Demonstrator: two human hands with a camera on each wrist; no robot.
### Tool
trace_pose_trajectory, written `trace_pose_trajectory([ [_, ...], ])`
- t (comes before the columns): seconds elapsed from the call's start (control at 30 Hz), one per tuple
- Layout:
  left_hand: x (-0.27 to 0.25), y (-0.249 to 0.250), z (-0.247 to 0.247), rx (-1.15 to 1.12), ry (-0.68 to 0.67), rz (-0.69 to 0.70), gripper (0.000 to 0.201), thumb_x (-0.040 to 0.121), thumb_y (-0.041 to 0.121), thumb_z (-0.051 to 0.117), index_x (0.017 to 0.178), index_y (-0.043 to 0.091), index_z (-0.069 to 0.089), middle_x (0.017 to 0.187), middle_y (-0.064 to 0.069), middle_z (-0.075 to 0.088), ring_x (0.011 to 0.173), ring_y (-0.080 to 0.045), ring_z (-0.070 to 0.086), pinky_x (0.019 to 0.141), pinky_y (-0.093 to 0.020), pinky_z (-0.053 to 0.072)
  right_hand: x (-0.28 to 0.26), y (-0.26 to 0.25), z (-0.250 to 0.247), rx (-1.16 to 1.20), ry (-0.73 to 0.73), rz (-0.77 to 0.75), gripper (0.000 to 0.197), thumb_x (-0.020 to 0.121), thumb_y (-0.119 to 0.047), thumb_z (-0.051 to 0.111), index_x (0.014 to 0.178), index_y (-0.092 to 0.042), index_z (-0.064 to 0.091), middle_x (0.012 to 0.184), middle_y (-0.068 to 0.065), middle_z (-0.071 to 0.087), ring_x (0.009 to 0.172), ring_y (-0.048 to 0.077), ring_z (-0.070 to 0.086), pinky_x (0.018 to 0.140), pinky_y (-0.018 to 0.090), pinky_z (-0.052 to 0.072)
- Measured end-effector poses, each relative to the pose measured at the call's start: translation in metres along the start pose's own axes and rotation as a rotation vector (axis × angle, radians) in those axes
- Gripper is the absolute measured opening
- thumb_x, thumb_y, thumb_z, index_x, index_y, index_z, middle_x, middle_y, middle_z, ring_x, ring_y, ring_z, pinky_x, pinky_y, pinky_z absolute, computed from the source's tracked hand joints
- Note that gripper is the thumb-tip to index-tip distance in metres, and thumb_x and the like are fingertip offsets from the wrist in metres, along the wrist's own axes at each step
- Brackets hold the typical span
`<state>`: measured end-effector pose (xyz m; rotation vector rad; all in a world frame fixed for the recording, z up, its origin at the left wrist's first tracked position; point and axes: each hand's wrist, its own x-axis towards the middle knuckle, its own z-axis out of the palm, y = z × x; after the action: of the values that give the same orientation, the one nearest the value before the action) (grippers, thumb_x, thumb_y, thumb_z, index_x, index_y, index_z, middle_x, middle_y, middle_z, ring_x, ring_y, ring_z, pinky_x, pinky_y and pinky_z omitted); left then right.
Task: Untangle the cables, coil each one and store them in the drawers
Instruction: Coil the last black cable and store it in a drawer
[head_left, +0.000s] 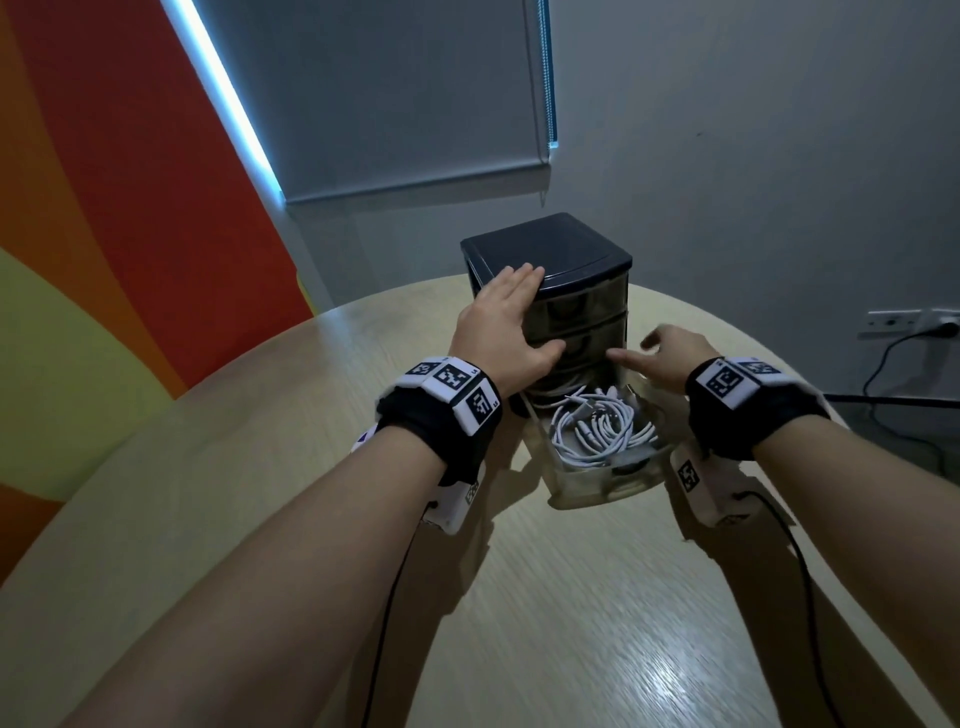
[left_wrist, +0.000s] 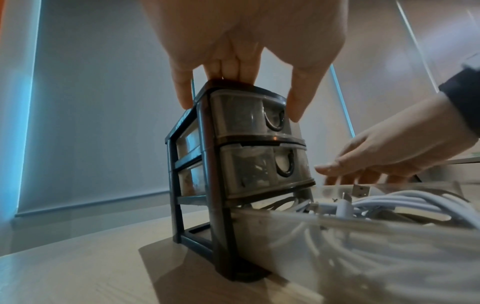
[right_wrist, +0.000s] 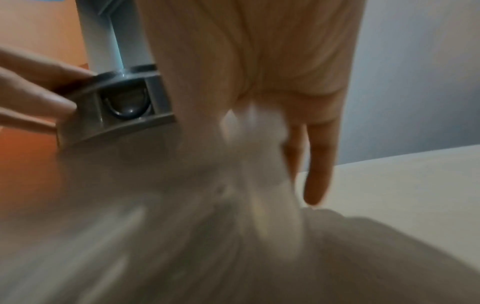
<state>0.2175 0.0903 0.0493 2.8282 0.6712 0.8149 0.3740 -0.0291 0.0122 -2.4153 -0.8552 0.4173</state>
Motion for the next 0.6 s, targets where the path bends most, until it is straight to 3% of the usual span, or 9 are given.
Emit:
trace_pose_trajectory([
  [0.07, 0.001, 0.0, 0.0, 0.001, 0.011, -0.006, 0.072, 0.084, 0.036, 0.064, 0.146, 0.02, 0.032, 0.152, 0.003, 0.03, 0.143, -0.012, 0.019, 0.115, -0.025, 0.013, -0.008, 0.002, -0.008, -0.01, -0.234, 0.075, 0.076, 0.081, -0.065, 0.05, 0.115, 0.003, 0.058, 0.116, 0.018, 0.062, 0.105, 0.032, 0.059, 0.084, 0.037, 0.046],
  [0.17, 0.003, 0.002, 0.002, -0.012, 0.033, -0.007, 0.056, 0.092, 0.027, 0.054, 0.144, 0.017, 0.034, 0.151, 0.0, 0.034, 0.142, -0.015, 0.023, 0.114, -0.022, 0.012, -0.021, 0.005, -0.028, -0.008, -0.485, 0.107, 0.08, 0.061, -0.065, 0.067, 0.115, -0.007, 0.058, 0.115, 0.012, 0.062, 0.102, 0.027, 0.06, 0.093, 0.043, 0.049],
  [0.23, 0.005, 0.001, 0.004, -0.023, 0.056, -0.002, 0.048, 0.096, 0.02, 0.047, 0.142, 0.015, 0.037, 0.149, -0.002, 0.037, 0.141, -0.016, 0.026, 0.112, -0.02, 0.011, -0.03, 0.008, -0.039, -0.045, -0.594, 0.102, 0.068, 0.051, -0.046, 0.081, 0.106, -0.01, 0.061, 0.105, 0.007, 0.066, 0.099, 0.025, 0.061, 0.093, 0.045, 0.049],
  [0.3, 0.007, 0.0, 0.004, -0.034, 0.074, 0.005, 0.043, 0.097, 0.015, 0.045, 0.14, 0.013, 0.041, 0.146, -0.004, 0.041, 0.139, -0.018, 0.03, 0.112, -0.019, 0.013, -0.035, 0.012, -0.04, -0.099, -0.655, 0.128, 0.052, 0.056, -0.024, 0.087, 0.1, -0.009, 0.065, 0.092, 0.007, 0.071, 0.093, 0.024, 0.065, 0.082, 0.04, 0.054],
  [0.33, 0.008, 0.0, 0.004, -0.043, 0.078, 0.009, 0.042, 0.097, 0.013, 0.045, 0.139, 0.013, 0.043, 0.145, -0.004, 0.042, 0.139, -0.018, 0.032, 0.111, -0.019, 0.014, -0.037, 0.014, -0.037, -0.158, -0.661, 0.135, 0.051, 0.054, -0.02, 0.089, 0.098, -0.008, 0.067, 0.086, 0.007, 0.074, 0.09, 0.024, 0.067, 0.079, 0.038, 0.055],
  [0.43, 0.009, -0.002, 0.0, -0.072, 0.084, 0.019, 0.04, 0.096, 0.012, 0.048, 0.136, 0.012, 0.047, 0.142, -0.005, 0.046, 0.137, -0.019, 0.036, 0.111, -0.02, 0.015, -0.033, 0.023, -0.021, -0.307, -0.538, 0.093, 0.071, 0.032, -0.034, 0.092, 0.096, -0.014, 0.069, 0.086, 0.005, 0.075, 0.085, 0.025, 0.071, 0.085, 0.043, 0.055],
  [0.6, 0.009, -0.005, 0.002, -0.085, 0.103, 0.031, 0.039, 0.096, 0.013, 0.05, 0.135, 0.012, 0.049, 0.141, -0.005, 0.048, 0.136, -0.019, 0.037, 0.11, -0.018, 0.016, -0.032, 0.024, -0.022, -0.17, -0.319, 0.081, 0.053, 0.046, -0.019, 0.093, 0.091, -0.005, 0.068, 0.087, 0.01, 0.072, 0.086, 0.028, 0.068, 0.084, 0.043, 0.056],
])
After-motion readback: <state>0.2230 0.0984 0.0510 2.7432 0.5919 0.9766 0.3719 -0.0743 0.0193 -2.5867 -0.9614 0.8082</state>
